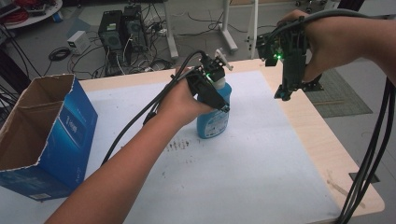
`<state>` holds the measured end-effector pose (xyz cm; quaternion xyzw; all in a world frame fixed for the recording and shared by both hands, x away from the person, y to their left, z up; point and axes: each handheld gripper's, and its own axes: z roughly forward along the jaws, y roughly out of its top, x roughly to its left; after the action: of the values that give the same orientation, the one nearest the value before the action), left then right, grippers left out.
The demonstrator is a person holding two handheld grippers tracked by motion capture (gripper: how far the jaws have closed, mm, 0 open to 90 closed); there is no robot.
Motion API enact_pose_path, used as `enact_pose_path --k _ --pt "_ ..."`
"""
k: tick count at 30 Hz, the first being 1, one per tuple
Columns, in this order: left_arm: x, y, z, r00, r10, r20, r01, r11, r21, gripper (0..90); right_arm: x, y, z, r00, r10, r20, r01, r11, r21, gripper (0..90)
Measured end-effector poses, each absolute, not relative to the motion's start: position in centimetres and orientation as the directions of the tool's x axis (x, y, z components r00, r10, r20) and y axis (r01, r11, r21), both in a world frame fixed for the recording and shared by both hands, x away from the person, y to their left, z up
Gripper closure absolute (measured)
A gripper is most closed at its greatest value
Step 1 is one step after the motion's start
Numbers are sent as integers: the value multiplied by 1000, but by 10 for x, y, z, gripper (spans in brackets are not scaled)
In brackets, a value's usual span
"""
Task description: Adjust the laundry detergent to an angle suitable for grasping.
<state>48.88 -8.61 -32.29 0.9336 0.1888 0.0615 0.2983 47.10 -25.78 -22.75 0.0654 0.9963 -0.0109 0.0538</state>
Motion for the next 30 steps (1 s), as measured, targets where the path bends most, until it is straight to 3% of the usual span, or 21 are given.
enact_pose_path --k 22,30 --pt "466 -61 -287 941 339 16 271 -778 566 431 465 -249 -226 -987 112 -117 115 993 -15 30" --pt "444 -41 -270 961 276 31 216 -813 541 430 459 -239 -224 -987 102 -123 104 995 -11 30"
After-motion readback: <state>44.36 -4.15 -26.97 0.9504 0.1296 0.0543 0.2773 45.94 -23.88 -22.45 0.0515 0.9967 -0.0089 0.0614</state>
